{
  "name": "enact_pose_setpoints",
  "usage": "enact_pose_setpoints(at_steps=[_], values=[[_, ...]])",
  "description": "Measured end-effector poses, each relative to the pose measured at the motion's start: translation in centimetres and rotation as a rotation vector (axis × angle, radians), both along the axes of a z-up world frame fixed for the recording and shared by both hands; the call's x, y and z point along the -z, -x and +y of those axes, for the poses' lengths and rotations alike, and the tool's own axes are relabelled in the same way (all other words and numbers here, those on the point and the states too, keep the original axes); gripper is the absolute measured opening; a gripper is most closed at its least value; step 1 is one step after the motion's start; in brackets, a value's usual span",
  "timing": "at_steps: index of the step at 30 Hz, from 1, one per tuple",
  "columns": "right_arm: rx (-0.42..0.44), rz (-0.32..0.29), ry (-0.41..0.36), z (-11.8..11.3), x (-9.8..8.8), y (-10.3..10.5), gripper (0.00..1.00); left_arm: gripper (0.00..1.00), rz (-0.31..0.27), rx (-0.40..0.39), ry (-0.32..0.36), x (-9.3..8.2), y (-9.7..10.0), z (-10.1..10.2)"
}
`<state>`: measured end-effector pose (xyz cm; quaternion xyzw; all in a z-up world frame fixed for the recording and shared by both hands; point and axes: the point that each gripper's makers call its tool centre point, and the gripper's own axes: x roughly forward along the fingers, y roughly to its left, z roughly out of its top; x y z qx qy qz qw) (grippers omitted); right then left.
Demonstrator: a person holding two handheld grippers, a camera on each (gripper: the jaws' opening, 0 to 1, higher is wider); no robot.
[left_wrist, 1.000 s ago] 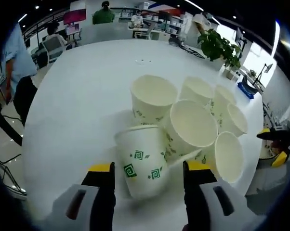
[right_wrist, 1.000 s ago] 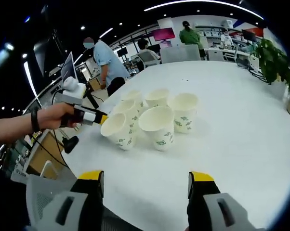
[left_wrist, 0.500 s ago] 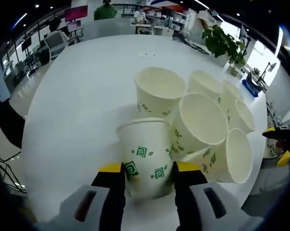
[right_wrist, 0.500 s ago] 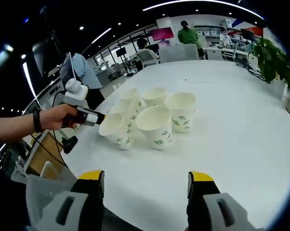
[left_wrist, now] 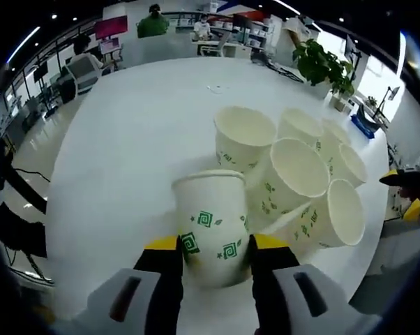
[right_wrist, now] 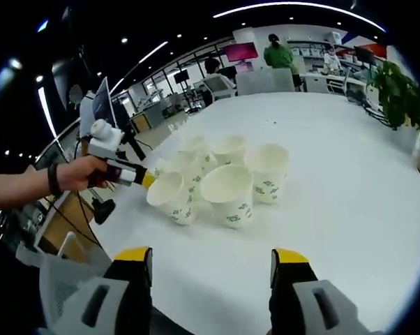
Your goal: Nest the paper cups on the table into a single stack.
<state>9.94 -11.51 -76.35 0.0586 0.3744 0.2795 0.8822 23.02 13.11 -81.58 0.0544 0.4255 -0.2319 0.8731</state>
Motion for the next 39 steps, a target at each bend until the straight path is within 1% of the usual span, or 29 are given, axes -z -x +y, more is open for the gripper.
enact_pose_setpoints(at_steps=[2, 3, 5, 6, 7, 10, 11, 12, 14, 17, 18, 20, 22, 24, 26, 27, 28, 33, 35, 37, 39], values=[[-0.005, -0.006, -0.003, 0.0, -0.1, -0.3, 0.69, 0.36, -0.011, 0.008, 0.000, -0.6, 0.3, 0.1], [-0.005, -0.010, -0.008, -0.1, -0.4, -0.5, 0.69, 0.36, -0.020, 0.023, 0.008, -0.6, 0.0, 0.1], [-0.006, -0.017, -0.015, -0.1, -1.1, -0.8, 0.67, 0.36, -0.022, 0.040, 0.017, -0.7, 0.1, 0.0], [-0.010, -0.022, -0.018, 0.0, -0.7, -1.3, 0.67, 0.36, -0.028, 0.052, 0.012, -0.8, 0.2, 0.0], [-0.011, -0.023, -0.018, 0.1, -0.6, -1.4, 0.67, 0.36, -0.029, 0.061, 0.008, -0.9, 0.3, 0.1], [-0.022, -0.028, -0.022, 0.5, -1.2, -1.4, 0.66, 0.36, -0.041, 0.085, 0.004, -1.5, 0.4, 0.1], [-0.027, -0.029, -0.022, 0.7, -1.3, -1.5, 0.66, 0.36, -0.045, 0.090, 0.002, -2.1, 0.8, 0.2], [-0.031, -0.030, -0.021, 0.8, -1.2, -1.6, 0.66, 0.36, -0.051, 0.104, 0.000, -2.4, 0.9, 0.2], [-0.041, -0.034, -0.023, 0.9, -1.7, -2.0, 0.66, 0.36, -0.060, 0.129, -0.003, -2.3, 0.6, 0.0], [-0.050, -0.037, -0.027, 1.2, -2.0, -2.2, 0.66, 0.36, -0.078, 0.181, -0.017, -3.4, 0.7, -0.2], [-0.060, -0.039, -0.025, 1.8, -2.2, -2.1, 0.66, 0.36, -0.082, 0.196, -0.019, -3.6, 0.7, -0.3], [-0.072, -0.043, -0.026, 2.2, -2.3, -2.2, 0.66, 0.36, -0.088, 0.236, -0.020, -5.1, 1.4, -0.7], [-0.083, -0.047, -0.032, 2.2, -2.9, -2.7, 0.65, 0.36, -0.091, 0.267, -0.023, -5.1, 1.6, -0.7], [-0.092, -0.049, -0.038, 2.6, -2.7, -3.1, 0.65, 0.36, -0.097, 0.300, -0.032, -5.3, 1.5, -1.0], [-0.103, -0.051, -0.054, 2.9, -2.8, -3.5, 0.65, 0.36, -0.104, 0.323, -0.036, -5.9, 1.7, -1.2], [-0.103, -0.052, -0.068, 3.1, -3.0, -3.8, 0.64, 0.36, -0.107, 0.335, -0.039, -6.5, 1.9, -1.4], [-0.099, -0.049, -0.080, 3.0, -3.7, -3.8, 0.64, 0.36, -0.111, 0.346, -0.042, -6.9, 2.1, -1.5], [-0.119, -0.053, -0.110, 4.2, -4.3, -4.4, 0.64, 0.36, -0.122, 0.399, -0.055, -7.3, 2.5, -1.8], [-0.137, -0.050, -0.128, 4.9, -4.7, -4.5, 0.64, 0.36, -0.131, 0.426, -0.062, -7.7, 3.0, -2.4], [-0.158, -0.040, -0.159, 5.5, -5.0, -4.6, 0.64, 0.36, -0.136, 0.445, -0.062, -7.7, 2.8, -2.5], [-0.170, -0.041, -0.166, 5.9, -5.4, -4.7, 0.64, 0.36, -0.145, 0.464, -0.065, -7.7, 2.8, -2.7]])
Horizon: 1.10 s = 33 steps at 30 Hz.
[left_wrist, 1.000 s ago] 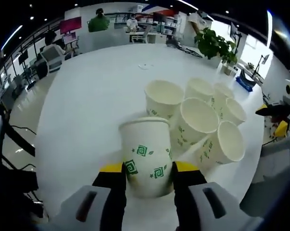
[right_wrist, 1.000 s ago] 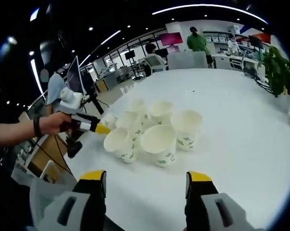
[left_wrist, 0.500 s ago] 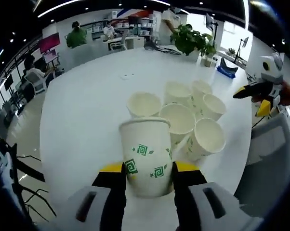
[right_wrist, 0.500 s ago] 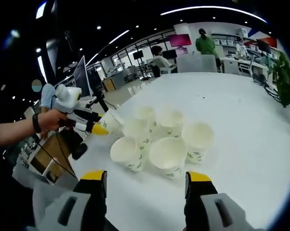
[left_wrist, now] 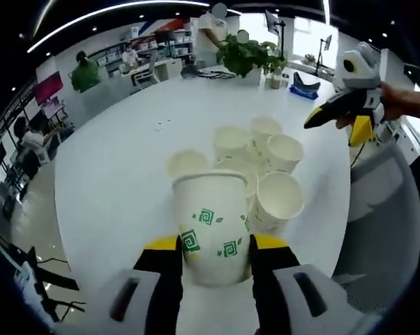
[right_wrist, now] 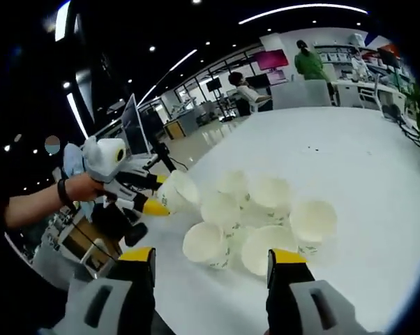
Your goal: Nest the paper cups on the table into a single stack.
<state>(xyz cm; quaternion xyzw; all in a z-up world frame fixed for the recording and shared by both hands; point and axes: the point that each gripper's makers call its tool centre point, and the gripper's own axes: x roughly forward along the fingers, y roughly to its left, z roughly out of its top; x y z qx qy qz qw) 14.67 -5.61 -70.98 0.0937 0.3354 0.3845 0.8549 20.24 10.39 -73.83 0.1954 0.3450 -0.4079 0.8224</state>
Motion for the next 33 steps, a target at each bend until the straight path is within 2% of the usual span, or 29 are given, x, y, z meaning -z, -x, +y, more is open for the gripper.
enact_pose_setpoints(at_steps=[5, 10, 14, 16, 25, 30, 33], values=[[-0.048, -0.007, 0.010, 0.8, -0.4, -0.4, 0.64, 0.36, -0.029, 0.069, -0.010, -0.6, 0.3, -1.1], [-0.062, -0.011, -0.026, 1.4, -1.3, -1.3, 0.61, 0.36, -0.039, 0.111, -0.010, -1.1, 0.7, -2.0], [-0.086, -0.010, -0.027, 2.2, -2.0, -0.9, 0.60, 0.36, -0.049, 0.139, -0.013, -1.3, 1.2, -2.6], [-0.099, -0.009, -0.031, 2.2, -1.5, -2.0, 0.60, 0.36, -0.052, 0.161, -0.019, -1.3, 1.2, -3.1], [-0.179, -0.005, -0.060, 5.1, -3.4, -1.1, 0.60, 0.37, -0.068, 0.259, -0.018, -1.9, 2.4, -5.5], [-0.187, 0.006, -0.066, 5.4, -2.6, -2.2, 0.58, 0.37, -0.098, 0.319, -0.032, -2.4, 2.9, -6.4], [-0.184, 0.022, -0.105, 5.9, -3.3, -1.5, 0.55, 0.37, -0.109, 0.353, -0.047, -2.3, 3.5, -6.9]])
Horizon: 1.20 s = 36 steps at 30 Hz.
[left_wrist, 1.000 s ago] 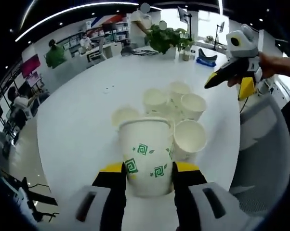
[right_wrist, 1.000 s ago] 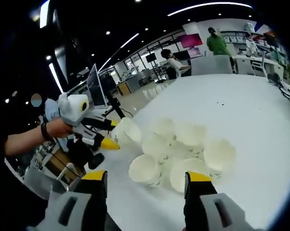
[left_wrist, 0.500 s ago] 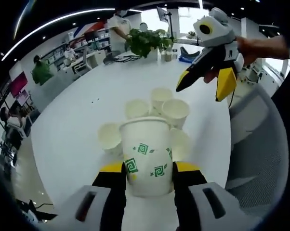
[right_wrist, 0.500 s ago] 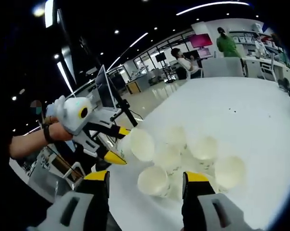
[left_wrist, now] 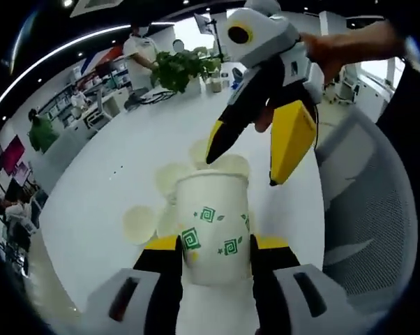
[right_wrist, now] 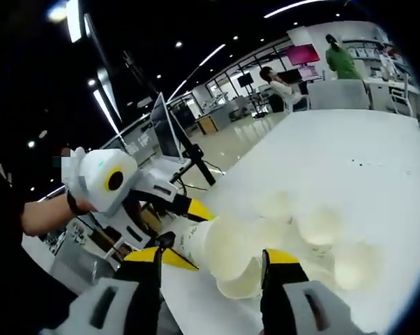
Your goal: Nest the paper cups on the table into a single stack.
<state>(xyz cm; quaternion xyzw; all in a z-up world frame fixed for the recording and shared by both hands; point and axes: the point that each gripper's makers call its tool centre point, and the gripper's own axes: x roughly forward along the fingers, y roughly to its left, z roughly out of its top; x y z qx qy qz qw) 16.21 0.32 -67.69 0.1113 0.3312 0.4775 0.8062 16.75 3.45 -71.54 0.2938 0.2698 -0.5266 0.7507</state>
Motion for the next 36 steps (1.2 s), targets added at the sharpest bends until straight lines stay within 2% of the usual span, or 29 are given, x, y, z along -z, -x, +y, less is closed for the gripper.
enact_pose_setpoints(at_steps=[7, 12, 13, 22, 26, 36], values=[[-0.019, 0.041, -0.033, 0.5, 0.4, 0.1, 0.41, 0.37, -0.037, 0.064, -0.002, 0.1, 0.5, -1.0], [-0.054, 0.061, -0.028, 1.1, 0.4, 1.2, 0.40, 0.37, -0.049, 0.101, -0.010, 0.1, 1.2, -2.1], [-0.056, 0.063, -0.026, 1.2, 0.5, 1.1, 0.40, 0.37, -0.049, 0.109, -0.010, -0.1, 1.8, -2.6], [-0.071, 0.087, -0.032, 2.0, 0.8, 1.3, 0.36, 0.36, -0.077, 0.157, -0.015, -0.7, 2.4, -3.9], [-0.088, 0.100, -0.040, 2.6, 0.8, 1.8, 0.28, 0.36, -0.079, 0.174, -0.011, -0.9, 2.5, -4.3], [-0.111, 0.127, -0.011, 2.8, 2.2, 2.1, 0.11, 0.36, -0.075, 0.207, -0.010, -0.9, 3.5, -5.3]])
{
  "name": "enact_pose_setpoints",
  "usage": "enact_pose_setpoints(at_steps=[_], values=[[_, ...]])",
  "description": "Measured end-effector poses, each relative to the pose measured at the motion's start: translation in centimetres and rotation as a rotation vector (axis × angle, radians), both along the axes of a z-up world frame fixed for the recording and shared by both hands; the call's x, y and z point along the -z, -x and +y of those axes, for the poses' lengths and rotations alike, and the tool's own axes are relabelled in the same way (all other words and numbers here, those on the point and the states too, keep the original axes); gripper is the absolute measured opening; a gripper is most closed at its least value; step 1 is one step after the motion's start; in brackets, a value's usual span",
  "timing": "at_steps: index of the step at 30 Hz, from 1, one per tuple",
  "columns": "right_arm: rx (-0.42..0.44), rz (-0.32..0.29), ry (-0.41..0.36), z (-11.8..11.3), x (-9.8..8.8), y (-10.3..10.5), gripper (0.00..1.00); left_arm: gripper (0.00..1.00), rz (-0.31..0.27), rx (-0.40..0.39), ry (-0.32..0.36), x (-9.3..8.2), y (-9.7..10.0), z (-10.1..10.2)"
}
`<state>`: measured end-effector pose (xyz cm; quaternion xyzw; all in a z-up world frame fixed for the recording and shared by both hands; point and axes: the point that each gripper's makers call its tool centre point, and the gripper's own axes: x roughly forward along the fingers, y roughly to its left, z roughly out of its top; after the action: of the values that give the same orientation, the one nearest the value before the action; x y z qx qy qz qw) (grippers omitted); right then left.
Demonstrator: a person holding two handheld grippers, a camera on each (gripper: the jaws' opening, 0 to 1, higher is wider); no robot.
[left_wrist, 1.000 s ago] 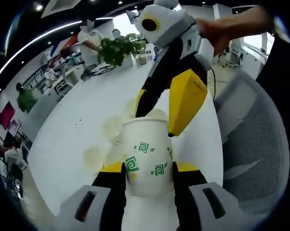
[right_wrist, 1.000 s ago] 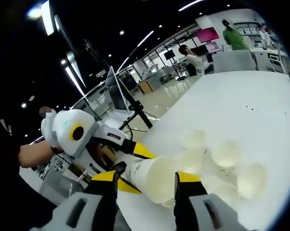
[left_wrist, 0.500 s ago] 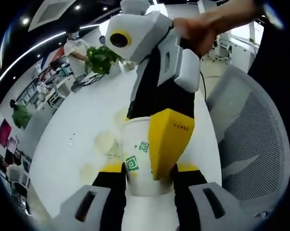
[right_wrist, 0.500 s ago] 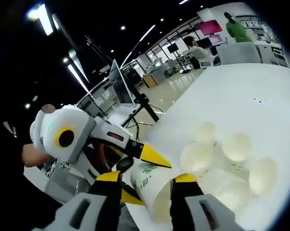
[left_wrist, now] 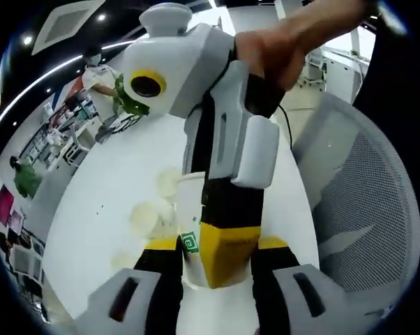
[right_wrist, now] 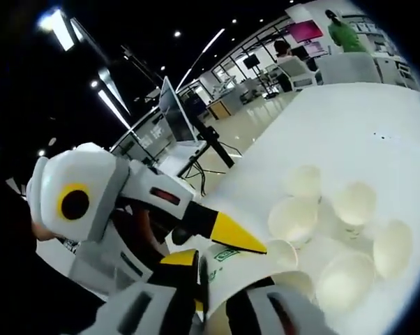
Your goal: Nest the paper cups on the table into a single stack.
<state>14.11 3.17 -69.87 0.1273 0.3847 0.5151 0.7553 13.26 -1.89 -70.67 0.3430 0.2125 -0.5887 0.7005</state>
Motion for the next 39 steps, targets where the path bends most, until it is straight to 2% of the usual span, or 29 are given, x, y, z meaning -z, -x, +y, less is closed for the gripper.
enact_pose_setpoints(at_steps=[14, 24, 34, 37, 39], values=[[0.010, 0.001, 0.000, 0.0, 0.0, 0.8, 0.07, 0.37, 0.004, 0.004, -0.010, 0.5, 0.0, 0.2], [0.005, -0.029, 0.046, -0.5, 0.5, 0.6, 0.03, 0.39, 0.016, -0.031, 0.001, 0.6, -0.1, 0.5], [-0.002, -0.066, 0.113, -1.6, 0.6, -0.2, 0.02, 0.41, 0.041, -0.143, 0.052, 0.0, -1.1, 2.1], [-0.010, -0.080, 0.131, -1.7, 0.3, -0.1, 0.02, 0.41, 0.073, -0.202, 0.116, -0.8, -1.2, 2.0], [-0.018, -0.087, 0.142, -1.7, 0.4, -0.4, 0.01, 0.42, 0.081, -0.223, 0.128, -0.4, -1.7, 2.9]])
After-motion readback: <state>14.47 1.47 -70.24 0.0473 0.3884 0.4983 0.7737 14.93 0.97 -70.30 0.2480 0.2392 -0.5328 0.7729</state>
